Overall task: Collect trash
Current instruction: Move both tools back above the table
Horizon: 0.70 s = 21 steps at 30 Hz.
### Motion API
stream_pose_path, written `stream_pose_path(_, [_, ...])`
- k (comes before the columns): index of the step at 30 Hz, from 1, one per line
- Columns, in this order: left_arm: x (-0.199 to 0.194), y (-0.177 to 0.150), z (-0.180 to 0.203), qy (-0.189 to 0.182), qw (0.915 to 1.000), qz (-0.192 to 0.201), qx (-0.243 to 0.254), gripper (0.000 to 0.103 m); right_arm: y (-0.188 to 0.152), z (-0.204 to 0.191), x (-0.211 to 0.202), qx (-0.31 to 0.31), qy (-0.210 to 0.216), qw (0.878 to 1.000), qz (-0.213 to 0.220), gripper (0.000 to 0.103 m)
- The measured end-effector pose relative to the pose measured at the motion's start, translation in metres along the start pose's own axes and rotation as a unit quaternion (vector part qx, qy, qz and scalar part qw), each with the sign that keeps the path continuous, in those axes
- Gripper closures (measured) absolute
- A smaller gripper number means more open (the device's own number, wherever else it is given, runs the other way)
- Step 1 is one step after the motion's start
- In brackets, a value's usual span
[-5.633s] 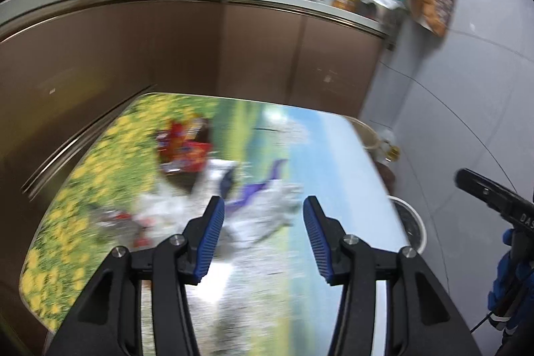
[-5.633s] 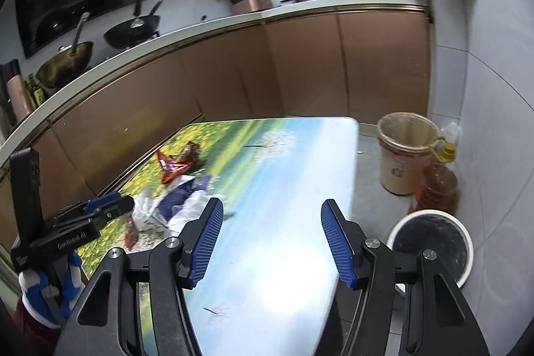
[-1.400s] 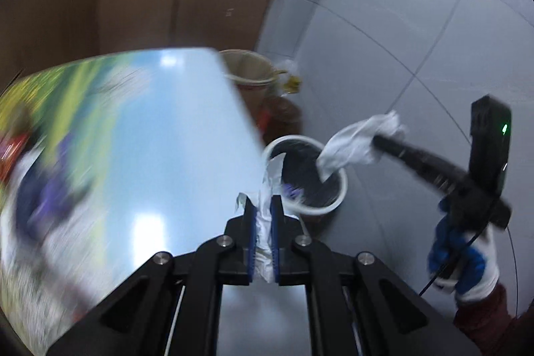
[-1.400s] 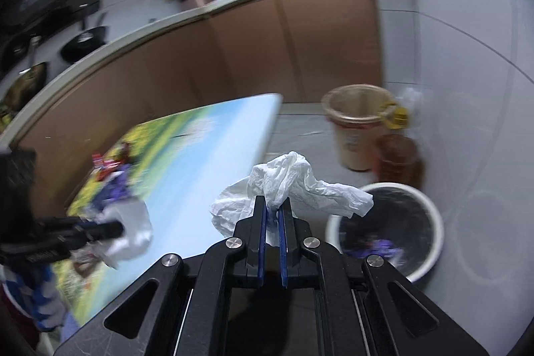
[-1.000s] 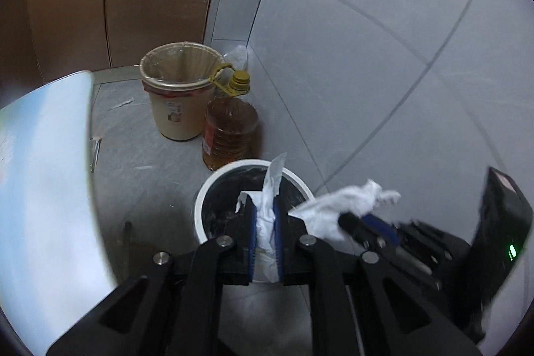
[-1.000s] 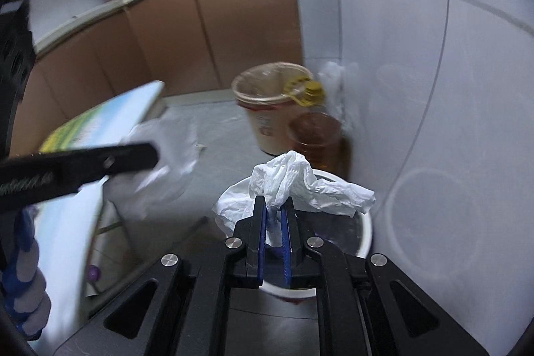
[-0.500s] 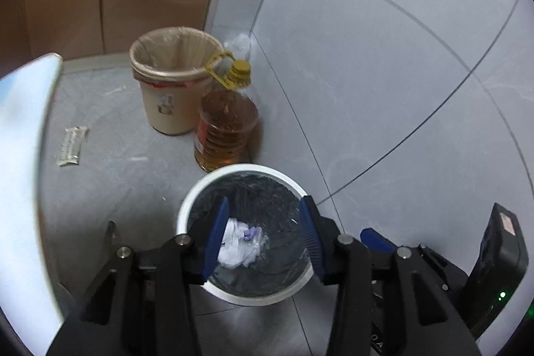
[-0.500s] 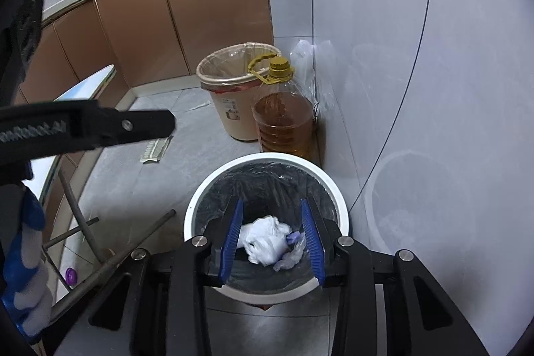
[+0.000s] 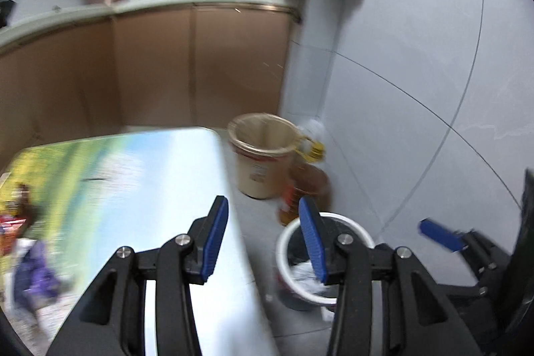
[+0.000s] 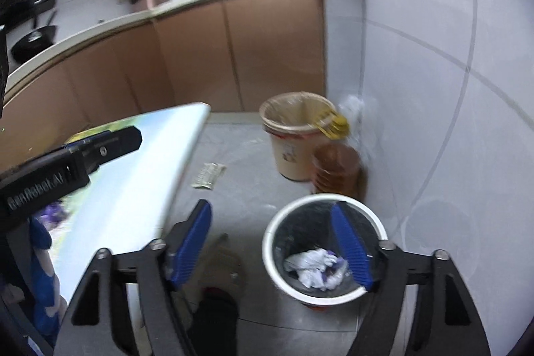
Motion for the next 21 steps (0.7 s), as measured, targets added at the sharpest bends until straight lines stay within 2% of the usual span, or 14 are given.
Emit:
stream_pose_path(3, [-0.035, -0.003, -0.026, 0.030, 0.9994, 0.016, -0.004, 0.061, 0.008, -0.033, -0.023, -0.023, 0.015, 0.999, 0.019, 0.015])
stream_pose_path(7, [-0.078, -0.008, -0.057, 0.065, 0.9973, 0.033, -0.007, 0.058, 0.016, -0.069, -0.052, -0.042, 0.033, 0.998, 0.043, 0.013])
stream_pose_path(11, [-0.119, -0.012, -0.079, 0.104, 0.9928, 0.060, -0.005, 0.043, 0.023, -0.097, -0.085, -0.054, 0.038, 0.995, 0.079, 0.013])
stream_pose_path(14, [-0.150, -0.012, -0.096, 0.125, 0.9887, 0.082, -0.013, 0.032, 0.029, -0.115, -0.108, -0.060, 0.048, 0.992, 0.102, 0.009])
stream_pose_path(18, [-0.186, -0.015, -0.115, 0.149, 0.9830, 0.105, -0.023, 0.026, 0.032, -0.133, -0.135, -0.070, 0.052, 0.988, 0.131, 0.001])
stream_pose_path(21, [-0.204, -0.019, -0.124, 0.163, 0.9794, 0.114, -0.032, 0.022, 0.029, -0.149, -0.153, -0.085, 0.060, 0.984, 0.142, 0.000])
Point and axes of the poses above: each gripper's, at about its wrist camera, not at the fingertips, and x roughly the way its jaws point, z to its right, y to its top, the point moved 5 cm from there along x, roughly the way its jaws point, and after that the axes turned 3 degrees about z, right-handed, at the moved point
